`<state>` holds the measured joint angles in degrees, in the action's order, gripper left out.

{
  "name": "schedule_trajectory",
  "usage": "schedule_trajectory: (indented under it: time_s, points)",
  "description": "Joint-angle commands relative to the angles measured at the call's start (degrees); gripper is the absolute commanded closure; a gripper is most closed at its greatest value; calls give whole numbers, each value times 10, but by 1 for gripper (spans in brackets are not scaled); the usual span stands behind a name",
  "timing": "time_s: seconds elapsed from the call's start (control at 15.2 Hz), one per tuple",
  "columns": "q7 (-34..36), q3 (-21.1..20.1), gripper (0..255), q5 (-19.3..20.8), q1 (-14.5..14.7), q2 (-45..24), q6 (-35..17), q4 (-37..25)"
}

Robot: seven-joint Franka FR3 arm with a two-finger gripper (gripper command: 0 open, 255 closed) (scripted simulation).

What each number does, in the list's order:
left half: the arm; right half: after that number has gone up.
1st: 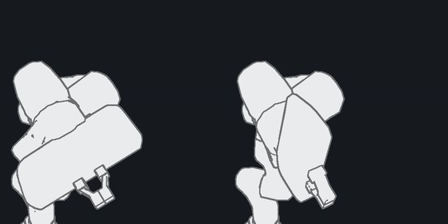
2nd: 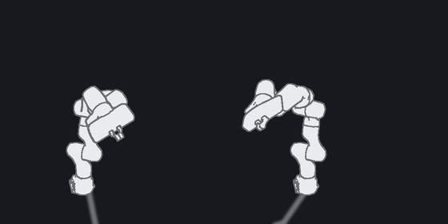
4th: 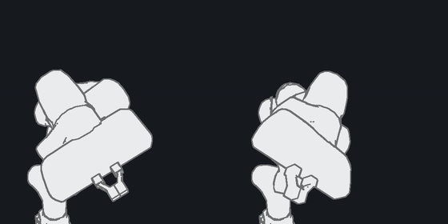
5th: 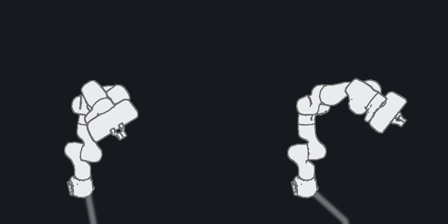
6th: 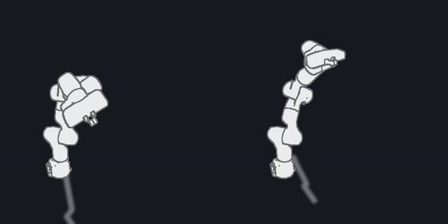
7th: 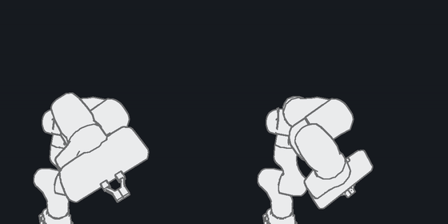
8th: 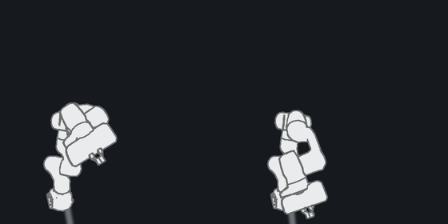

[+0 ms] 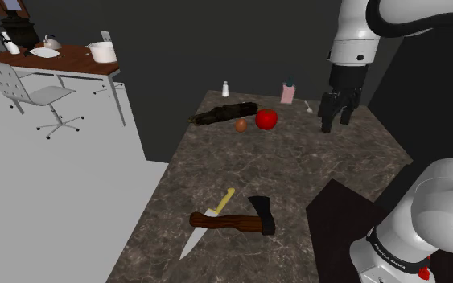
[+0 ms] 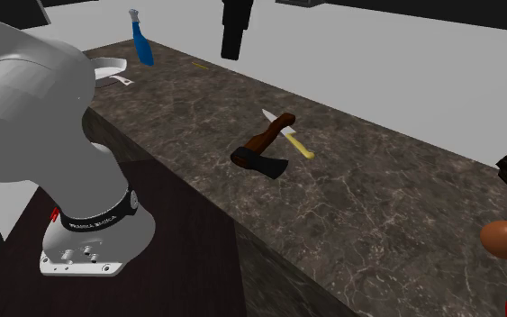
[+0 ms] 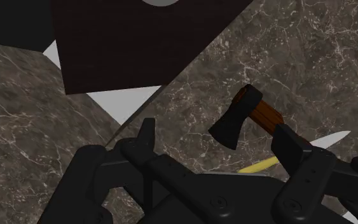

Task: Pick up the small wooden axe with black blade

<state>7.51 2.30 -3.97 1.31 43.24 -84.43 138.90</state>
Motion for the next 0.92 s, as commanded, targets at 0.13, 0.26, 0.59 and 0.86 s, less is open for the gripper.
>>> schedule_trajectory:
  time_s: [0.13, 0.26, 0.59, 0.86]
  points:
    - [-16, -8, 0, -4, 14, -14, -42, 23]
    - [-31, -16, 0, -8, 28, -31, -85, 43]
    - [-69, -38, 0, -20, 63, -87, -194, 81]
    - [-98, -57, 0, -28, 90, -145, -283, 100]
